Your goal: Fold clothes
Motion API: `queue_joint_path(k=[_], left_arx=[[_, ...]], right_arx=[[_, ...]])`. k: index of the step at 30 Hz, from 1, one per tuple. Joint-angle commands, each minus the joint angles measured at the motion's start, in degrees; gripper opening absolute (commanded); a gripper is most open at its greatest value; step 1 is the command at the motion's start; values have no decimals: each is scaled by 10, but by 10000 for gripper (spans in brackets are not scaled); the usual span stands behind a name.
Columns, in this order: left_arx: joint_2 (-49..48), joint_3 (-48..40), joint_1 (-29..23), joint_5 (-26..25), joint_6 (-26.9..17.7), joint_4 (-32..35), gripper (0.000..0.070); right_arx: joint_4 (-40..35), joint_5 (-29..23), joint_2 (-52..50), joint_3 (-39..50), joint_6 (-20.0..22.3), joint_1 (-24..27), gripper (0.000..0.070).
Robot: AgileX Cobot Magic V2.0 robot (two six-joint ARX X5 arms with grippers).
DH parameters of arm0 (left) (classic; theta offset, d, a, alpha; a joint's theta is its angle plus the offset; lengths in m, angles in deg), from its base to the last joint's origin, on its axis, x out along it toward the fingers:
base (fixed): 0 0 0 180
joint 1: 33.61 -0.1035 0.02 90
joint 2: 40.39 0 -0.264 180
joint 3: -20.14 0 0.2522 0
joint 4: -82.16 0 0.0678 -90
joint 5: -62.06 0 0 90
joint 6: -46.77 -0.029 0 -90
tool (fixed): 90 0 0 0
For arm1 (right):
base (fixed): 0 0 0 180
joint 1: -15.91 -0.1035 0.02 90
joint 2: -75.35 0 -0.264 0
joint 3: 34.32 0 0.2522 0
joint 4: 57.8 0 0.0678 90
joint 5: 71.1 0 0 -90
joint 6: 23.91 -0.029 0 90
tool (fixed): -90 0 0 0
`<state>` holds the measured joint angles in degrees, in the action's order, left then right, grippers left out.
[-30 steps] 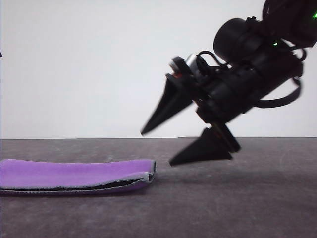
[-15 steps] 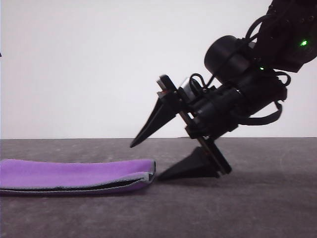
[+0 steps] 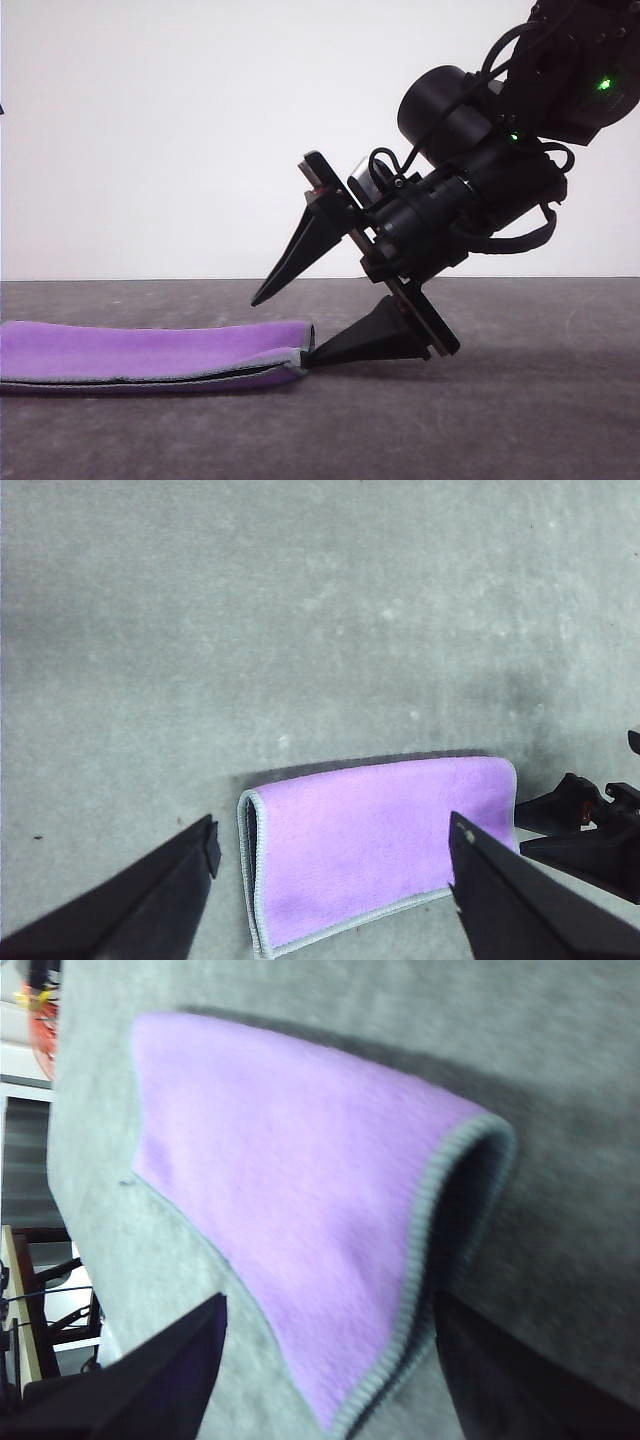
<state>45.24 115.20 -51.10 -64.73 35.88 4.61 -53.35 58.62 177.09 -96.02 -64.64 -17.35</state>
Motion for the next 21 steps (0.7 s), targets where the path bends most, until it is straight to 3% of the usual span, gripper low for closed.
queue_joint_path(k=[1,5,9,14,21], left_arx=[[9,7,-2,-1,3,4,446],[9,7,-2,-1,3,4,446],[9,7,-2,-1,3,4,446],[9,7,-2,-1,3,4,446],[9,7,-1,-1,7,4,446]], right_arx=[[3,-5,12,-6,11,-3,403],[4,-10,13,-6,13,-8,380],[-17,-10,16,-6,7,-21,287],[-18,-13,18,-6,7,-22,15],[-54,-1,18,-9,-6,-27,0]])
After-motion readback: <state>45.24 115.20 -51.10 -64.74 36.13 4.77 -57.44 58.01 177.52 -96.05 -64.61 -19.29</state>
